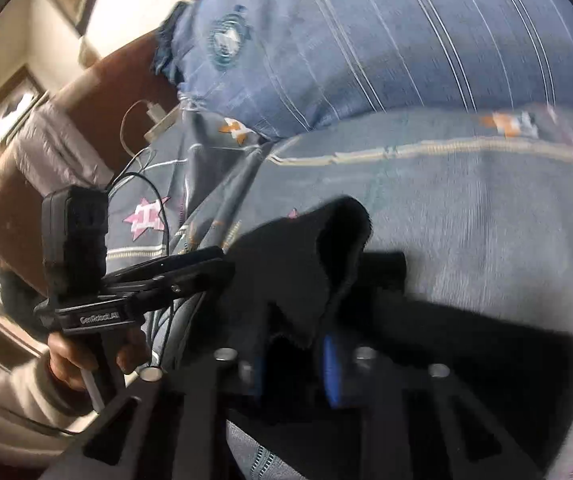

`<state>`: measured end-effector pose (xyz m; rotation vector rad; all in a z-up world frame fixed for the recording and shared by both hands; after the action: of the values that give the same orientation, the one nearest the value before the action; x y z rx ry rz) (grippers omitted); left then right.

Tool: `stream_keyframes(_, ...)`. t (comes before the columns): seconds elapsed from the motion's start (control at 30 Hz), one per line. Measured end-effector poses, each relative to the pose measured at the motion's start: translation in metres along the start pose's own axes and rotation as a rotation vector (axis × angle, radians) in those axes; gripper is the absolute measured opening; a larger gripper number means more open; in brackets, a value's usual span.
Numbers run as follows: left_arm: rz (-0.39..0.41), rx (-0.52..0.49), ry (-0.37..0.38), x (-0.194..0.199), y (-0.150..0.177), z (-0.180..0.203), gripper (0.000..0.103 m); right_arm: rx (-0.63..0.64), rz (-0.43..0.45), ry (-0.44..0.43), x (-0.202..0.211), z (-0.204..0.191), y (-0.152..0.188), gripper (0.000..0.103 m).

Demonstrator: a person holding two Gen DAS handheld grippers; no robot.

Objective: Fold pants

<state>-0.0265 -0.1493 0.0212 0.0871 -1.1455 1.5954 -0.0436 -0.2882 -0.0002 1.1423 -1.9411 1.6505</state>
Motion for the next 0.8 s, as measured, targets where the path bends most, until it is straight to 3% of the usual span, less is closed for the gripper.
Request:
stream_keyframes(0.17, 0.049, -0.091, 0.051, 0.016, -0.014, 0.045, 0.069, 0.008, 0.15, 0.002, 0.058, -0.007, -0.009, 0.013)
stream_keyframes(0.3, 0.042, -0.149, 0.09, 0.007, -0.019, 0.079, 0.069, -0.074, 0.23, 0.058, 0.1, 0.021, 0.005, 0.013)
stream_keyframes(0.5, -0.1, -0.211, 0.047, -0.059, 0.004, 0.099, 0.069, -0.226, 0.164, 0.249, 0.098, 0.089, 0.048, 0.013)
stream_keyframes(0.57, -0.11, -0.245, -0.029, -0.077, 0.01, 0.096, 0.069, -0.242, 0.116, 0.28, 0.078, 0.106, 0.059, 0.014)
stream_keyframes(0.63, -0.101, -0.265, -0.058, -0.079, 0.01, 0.097, 0.069, -0.241, 0.097, 0.31, 0.068, 0.11, 0.061, 0.014)
stream_keyframes(0.7, -0.102, -0.25, -0.05, -0.073, 0.008, 0.098, 0.069, -0.231, 0.11, 0.333, 0.077, 0.11, 0.056, 0.025)
stream_keyframes(0.77, -0.085, -0.239, -0.049, -0.062, 0.003, 0.098, 0.069, -0.206, 0.139, 0.438, 0.092, 0.11, 0.05, 0.036)
stream_keyframes(0.8, -0.068, -0.24, -0.058, -0.057, 0.0, 0.097, 0.069, -0.19, 0.164, 0.473, 0.102, 0.111, 0.047, 0.036)
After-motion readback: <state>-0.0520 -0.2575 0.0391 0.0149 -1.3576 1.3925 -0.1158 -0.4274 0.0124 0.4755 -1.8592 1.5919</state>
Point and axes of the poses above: each gripper's, at about its wrist camera, not at the fingertips, and x roughly against the way its jaws point, z to its right, y to its underside, the point moved 6 cm from there along -x, roughly the way its jaws point, and after that the axes turned 14 degrees about y, right-handed, at the moved point
